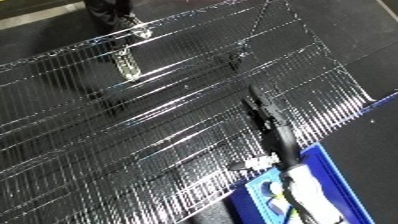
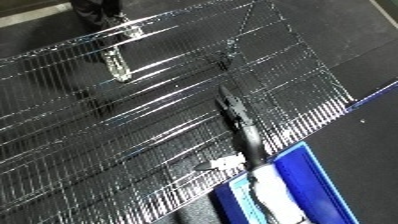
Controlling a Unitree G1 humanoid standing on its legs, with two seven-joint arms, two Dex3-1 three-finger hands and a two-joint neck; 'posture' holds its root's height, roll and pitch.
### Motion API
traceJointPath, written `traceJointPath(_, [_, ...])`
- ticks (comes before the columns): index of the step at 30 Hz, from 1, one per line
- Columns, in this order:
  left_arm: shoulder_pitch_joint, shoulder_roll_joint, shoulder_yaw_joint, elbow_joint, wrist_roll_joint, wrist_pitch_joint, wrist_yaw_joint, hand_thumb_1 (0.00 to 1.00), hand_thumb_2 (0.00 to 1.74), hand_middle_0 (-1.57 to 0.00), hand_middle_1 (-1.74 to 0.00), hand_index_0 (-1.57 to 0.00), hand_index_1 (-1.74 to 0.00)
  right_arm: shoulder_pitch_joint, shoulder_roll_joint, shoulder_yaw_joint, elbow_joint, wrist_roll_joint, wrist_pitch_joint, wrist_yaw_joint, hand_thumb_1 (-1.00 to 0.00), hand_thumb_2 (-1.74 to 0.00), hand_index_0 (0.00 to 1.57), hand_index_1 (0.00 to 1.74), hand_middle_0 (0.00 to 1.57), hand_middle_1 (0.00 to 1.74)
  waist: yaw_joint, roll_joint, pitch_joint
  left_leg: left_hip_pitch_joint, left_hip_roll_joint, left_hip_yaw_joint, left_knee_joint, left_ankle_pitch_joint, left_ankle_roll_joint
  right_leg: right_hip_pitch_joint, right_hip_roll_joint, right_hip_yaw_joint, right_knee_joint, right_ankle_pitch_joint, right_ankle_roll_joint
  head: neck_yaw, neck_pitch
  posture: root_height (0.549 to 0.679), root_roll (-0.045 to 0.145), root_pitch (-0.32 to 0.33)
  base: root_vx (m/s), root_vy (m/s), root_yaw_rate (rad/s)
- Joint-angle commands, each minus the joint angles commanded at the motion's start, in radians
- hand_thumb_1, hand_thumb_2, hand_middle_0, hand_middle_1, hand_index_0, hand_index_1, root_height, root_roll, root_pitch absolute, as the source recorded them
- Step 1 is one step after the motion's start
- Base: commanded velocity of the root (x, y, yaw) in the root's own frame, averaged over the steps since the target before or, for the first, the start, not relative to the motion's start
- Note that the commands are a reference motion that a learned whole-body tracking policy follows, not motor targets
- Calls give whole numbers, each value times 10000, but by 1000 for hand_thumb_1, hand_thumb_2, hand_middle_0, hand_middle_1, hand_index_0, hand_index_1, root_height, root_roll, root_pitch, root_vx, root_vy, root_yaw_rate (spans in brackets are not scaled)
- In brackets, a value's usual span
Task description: Pick up the object and place it into the box
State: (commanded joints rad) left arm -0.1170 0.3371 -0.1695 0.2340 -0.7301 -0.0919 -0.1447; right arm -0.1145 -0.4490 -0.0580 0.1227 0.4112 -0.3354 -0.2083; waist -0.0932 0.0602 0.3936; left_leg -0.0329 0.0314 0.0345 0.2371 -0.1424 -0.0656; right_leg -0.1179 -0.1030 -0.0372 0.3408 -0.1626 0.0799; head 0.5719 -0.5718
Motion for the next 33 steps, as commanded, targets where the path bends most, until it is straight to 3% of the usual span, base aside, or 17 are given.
traceJointPath(6, [88,254,100,-105,154,183,-181,1000,1740,-1570,-1740,-1570,-1740,25,313,196,-68,-104,-641,-391,0,0,0,0,0,0,250,-269,217,-296,9,-207,390,-62,78,-41,116,-142,264,-29,-37,-199,-59,676,46,-36,14,-89,123])
traceJointPath(12, [144,365,279,-256,194,261,-215,1000,1740,-1570,-1740,-1570,-1740,181,535,240,-23,-241,-721,-684,0,0,0,0,0,0,310,-363,375,-412,-9,-297,521,-83,122,-64,183,-175,327,-31,-26,-433,-39,675,40,-37,15,-32,30])
traceJointPath(28, [211,565,382,-649,223,456,-206,1000,1740,-1570,-1740,-1570,-1740,384,485,518,202,-513,-680,-1076,0,0,0,0,0,0,282,-433,616,-612,8,-239,813,-168,156,-157,191,-106,427,-44,6,-494,63,674,38,-36,14,-9,-27])
traceJointPath(33, [190,629,363,-601,275,388,-191,1000,1740,-1570,-1740,-1570,-1740,285,478,533,435,-700,-931,-1724,0,0,0,0,0,0,290,-390,767,-771,4,-212,940,-191,168,-343,184,-93,582,-57,25,-97,528,673,38,-32,18,-29,-20])
